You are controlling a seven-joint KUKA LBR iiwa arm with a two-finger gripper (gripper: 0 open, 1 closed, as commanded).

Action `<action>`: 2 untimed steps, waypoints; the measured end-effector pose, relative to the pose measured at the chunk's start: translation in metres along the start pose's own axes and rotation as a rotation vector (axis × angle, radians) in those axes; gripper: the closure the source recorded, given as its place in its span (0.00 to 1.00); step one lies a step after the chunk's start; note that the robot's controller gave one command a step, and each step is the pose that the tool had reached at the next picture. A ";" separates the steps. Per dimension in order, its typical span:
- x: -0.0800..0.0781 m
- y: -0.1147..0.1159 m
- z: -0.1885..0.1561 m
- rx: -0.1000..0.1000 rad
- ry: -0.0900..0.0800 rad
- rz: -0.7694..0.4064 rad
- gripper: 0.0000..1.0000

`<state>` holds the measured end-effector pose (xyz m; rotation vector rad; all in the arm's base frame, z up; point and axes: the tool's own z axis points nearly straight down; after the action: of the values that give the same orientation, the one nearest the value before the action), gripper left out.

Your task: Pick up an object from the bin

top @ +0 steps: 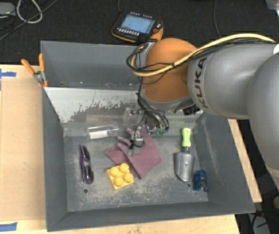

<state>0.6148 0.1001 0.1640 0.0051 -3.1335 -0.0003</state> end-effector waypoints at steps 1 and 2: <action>-0.001 -0.001 -0.005 -0.001 -0.007 0.004 0.00; 0.034 -0.019 0.091 -0.004 0.006 0.651 0.00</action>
Offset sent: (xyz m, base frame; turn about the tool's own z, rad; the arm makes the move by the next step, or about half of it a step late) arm -0.0354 -0.0204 -0.0940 0.6608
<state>0.5799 0.0815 0.0729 -0.9963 -2.9654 -0.0028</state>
